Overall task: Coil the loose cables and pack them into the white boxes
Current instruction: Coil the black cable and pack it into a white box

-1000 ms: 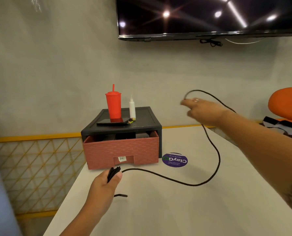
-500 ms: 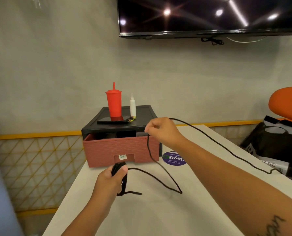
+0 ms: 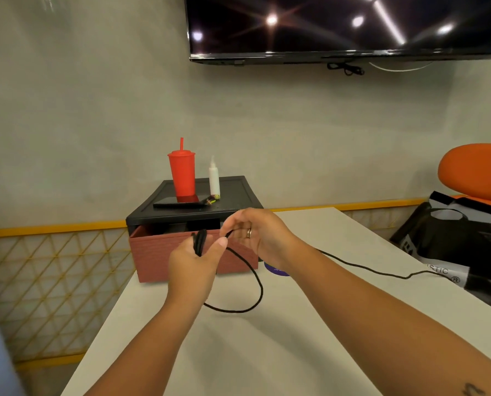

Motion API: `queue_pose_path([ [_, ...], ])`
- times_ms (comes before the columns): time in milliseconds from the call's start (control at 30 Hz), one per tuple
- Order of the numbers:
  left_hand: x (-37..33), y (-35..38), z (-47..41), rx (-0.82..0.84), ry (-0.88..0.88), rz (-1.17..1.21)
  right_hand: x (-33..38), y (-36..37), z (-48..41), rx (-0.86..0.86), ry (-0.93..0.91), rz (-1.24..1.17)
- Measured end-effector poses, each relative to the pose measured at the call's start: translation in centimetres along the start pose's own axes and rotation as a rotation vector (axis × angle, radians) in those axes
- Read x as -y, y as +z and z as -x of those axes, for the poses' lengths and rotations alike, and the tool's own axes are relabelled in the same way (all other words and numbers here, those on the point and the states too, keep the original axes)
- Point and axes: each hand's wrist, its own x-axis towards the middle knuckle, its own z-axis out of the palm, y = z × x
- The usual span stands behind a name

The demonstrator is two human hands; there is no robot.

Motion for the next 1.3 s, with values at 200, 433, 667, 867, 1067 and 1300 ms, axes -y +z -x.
queue_pose_path([
  [200, 0.8, -0.8, -0.3, 0.073, 0.074, -0.151, 0.0, 0.2, 0.4, -0.002, 0.076, 0.23],
  [433, 1.6, -5.0, -2.1, -0.139, -0.05, 0.003, -3.6, -9.4, 1.5, -0.148, 0.419, 1.622],
  [667, 3.9, -8.0, -3.6, -0.303, -0.223, 0.119, -4.4, -22.8, 8.5, -0.508, 0.911, 1.751],
  [867, 4.4, -5.5, -1.7, -0.18, -0.205, 0.117, -0.7, -17.8, 3.8, -0.946, 0.11, 0.792],
  [1067, 4.0, -4.5, 0.1, -0.034, -0.062, 0.001, 5.4, -13.4, 0.1, -0.714, -0.395, 0.075],
  [1300, 4.3, -4.2, 0.7, 0.089, -0.035, -0.126, -1.9, -18.4, 3.4, -0.793, -0.025, 0.822],
])
